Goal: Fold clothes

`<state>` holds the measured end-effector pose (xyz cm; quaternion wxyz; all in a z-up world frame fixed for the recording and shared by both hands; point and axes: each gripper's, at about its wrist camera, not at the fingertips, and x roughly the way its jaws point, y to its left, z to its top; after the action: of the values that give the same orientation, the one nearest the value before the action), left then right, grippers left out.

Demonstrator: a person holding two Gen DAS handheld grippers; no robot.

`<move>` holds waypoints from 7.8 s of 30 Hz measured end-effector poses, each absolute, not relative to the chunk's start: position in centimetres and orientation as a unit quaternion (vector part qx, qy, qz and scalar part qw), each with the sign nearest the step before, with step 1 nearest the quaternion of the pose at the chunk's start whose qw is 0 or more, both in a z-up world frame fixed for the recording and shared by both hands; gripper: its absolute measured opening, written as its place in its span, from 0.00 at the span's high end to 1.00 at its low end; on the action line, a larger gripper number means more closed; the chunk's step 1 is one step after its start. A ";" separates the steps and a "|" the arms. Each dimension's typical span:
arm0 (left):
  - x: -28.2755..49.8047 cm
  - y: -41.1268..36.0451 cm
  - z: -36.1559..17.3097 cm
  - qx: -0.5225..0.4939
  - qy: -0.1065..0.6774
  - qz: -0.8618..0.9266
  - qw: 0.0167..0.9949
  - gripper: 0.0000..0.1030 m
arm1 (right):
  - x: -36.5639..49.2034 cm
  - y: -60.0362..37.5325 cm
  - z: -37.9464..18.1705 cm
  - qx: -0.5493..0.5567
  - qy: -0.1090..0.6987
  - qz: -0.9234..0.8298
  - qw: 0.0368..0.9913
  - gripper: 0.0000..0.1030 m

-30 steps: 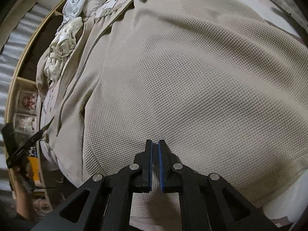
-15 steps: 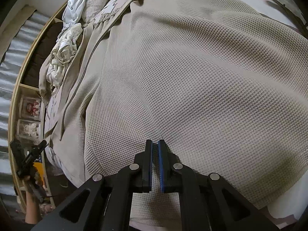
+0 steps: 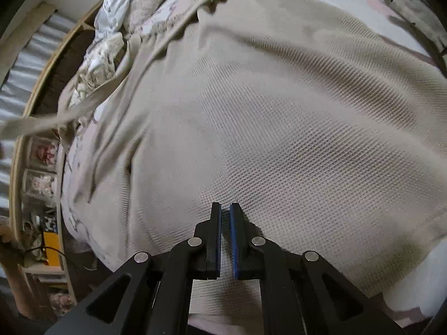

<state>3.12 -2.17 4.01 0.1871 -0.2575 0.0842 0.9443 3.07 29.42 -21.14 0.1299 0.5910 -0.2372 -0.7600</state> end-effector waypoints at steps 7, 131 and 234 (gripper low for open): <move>-0.7 5.6 6.2 -0.312 -0.091 0.873 0.364 0.97 | 4.2 31.3 -18.0 0.545 -0.248 -0.792 0.120 0.94; 1.4 16.8 -20.1 -0.649 0.125 0.615 0.431 0.78 | 8.2 42.8 -20.5 0.476 -0.296 -0.824 -0.076 0.97; -4.7 19.6 -19.6 -0.613 -0.131 0.643 0.441 0.83 | -31.5 28.7 -18.3 0.592 0.007 -0.793 0.145 0.77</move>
<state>-4.75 19.56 -19.65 0.4407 -0.6129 -0.1311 0.6427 -31.52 28.72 -18.33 0.1447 0.5921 0.0072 -0.7928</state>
